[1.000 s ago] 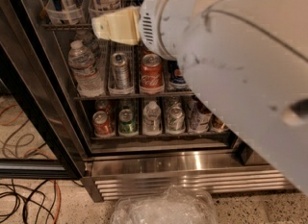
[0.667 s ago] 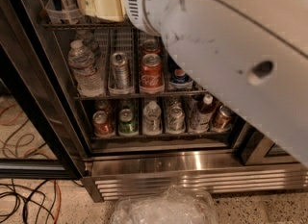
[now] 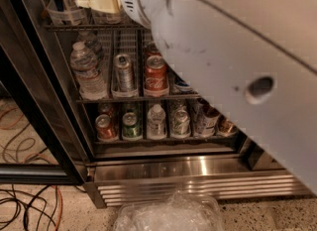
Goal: Pick pepsi can from top shelf of fridge
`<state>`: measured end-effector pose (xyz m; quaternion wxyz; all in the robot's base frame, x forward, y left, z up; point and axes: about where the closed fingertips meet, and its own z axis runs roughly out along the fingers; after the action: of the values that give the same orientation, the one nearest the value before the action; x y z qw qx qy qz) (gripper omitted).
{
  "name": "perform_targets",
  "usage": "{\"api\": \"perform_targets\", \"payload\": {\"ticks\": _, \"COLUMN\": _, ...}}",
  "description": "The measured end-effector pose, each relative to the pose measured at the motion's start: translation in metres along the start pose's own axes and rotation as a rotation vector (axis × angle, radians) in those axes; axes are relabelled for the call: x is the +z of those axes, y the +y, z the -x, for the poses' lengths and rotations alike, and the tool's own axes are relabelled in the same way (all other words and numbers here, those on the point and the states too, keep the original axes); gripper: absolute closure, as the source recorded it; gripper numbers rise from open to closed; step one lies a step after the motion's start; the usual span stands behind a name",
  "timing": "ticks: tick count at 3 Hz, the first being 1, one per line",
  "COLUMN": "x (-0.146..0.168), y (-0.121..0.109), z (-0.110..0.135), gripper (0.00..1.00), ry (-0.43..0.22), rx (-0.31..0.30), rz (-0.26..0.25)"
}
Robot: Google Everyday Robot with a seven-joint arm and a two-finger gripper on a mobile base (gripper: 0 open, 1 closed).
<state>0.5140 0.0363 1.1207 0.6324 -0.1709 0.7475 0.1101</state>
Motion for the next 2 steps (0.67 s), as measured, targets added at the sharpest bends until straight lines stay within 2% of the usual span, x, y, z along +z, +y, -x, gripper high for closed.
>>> {"api": "perform_targets", "payload": {"ticks": 1, "x": -0.0024, "y": 0.0003, "z": 0.0021, "gripper": 0.12, "ry": -0.037, "rx": 0.032, "rz": -0.014}}
{"api": "perform_targets", "payload": {"ticks": 2, "x": 0.0052, "y": -0.0035, "z": -0.0048, "gripper": 0.17, "ry": -0.043, "rx": 0.08, "rz": -0.032}}
